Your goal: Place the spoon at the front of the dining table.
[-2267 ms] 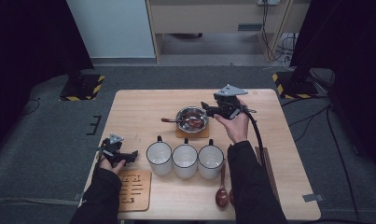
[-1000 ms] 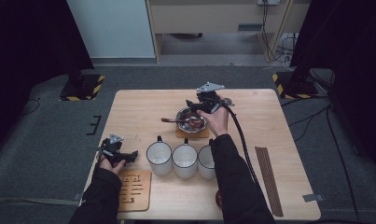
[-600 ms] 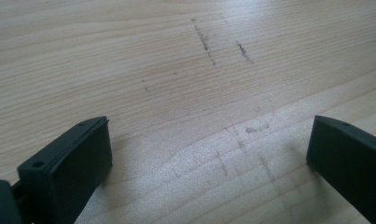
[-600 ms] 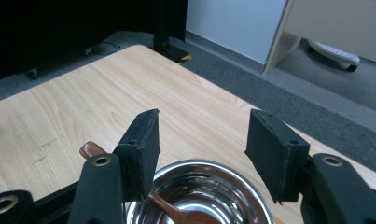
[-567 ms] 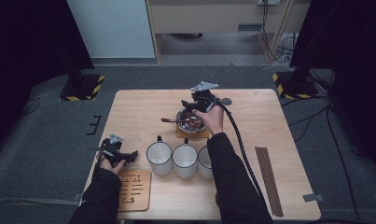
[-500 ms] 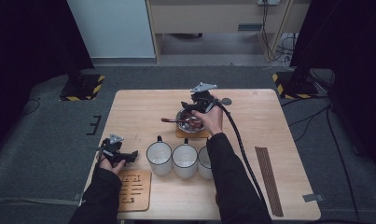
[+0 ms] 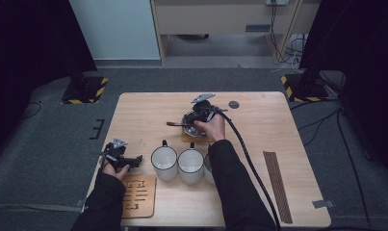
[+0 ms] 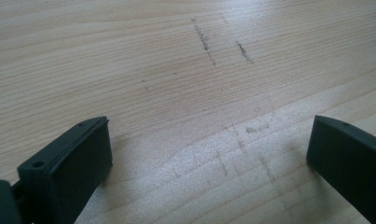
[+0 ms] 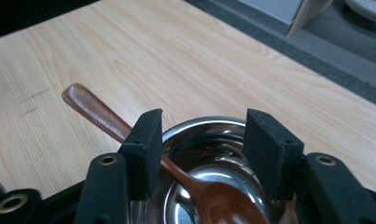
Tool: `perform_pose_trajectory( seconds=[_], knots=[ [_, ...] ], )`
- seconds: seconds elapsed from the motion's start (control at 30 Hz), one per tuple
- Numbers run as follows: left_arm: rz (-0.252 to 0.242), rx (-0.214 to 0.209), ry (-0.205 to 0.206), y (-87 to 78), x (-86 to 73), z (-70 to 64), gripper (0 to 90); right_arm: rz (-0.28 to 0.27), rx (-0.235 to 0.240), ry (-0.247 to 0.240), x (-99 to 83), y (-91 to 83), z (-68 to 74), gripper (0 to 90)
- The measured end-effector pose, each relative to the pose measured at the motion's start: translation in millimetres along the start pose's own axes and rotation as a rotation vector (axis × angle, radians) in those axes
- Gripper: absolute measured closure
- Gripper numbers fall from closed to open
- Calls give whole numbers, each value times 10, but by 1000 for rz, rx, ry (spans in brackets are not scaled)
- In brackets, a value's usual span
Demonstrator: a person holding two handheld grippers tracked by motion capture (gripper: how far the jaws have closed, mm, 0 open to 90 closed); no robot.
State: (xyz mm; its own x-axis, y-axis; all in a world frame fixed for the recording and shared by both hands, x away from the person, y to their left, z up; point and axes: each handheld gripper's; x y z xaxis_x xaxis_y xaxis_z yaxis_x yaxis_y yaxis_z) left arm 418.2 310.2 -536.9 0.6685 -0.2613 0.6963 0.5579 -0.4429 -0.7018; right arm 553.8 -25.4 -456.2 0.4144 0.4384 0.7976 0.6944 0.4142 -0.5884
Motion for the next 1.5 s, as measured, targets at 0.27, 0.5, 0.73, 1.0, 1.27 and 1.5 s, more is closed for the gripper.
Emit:
perform_pose_trajectory(
  seconds=[0.27,0.5,0.73,1.0,1.27,1.5],
  knots=[
    [0,0,0,0,0,0,0,36,16,-8,-86,105,29,500],
    [0,0,0,0,0,0,0,63,37,-25,-152,144,32,516],
    [0,0,0,0,0,0,0,81,62,-22,-197,211,62,531],
    [0,0,0,0,0,0,0,99,85,-12,-226,262,84,583],
    [0,0,0,0,0,0,0,98,86,4,-232,275,69,655],
    [0,0,0,0,0,0,0,84,77,-28,-242,314,69,580]
  ],
)
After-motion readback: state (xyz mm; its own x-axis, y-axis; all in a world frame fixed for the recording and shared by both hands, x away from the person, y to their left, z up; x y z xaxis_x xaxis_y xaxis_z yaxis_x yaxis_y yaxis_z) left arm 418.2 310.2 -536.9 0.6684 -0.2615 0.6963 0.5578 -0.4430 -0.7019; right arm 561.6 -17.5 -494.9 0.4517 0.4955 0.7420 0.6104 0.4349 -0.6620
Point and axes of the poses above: each handheld gripper's, and its own axes: y roughly forward along the jaws, x roughly out of its top, z roughly to its left, and after that the axes turned 12 degrees about -x, right-handed
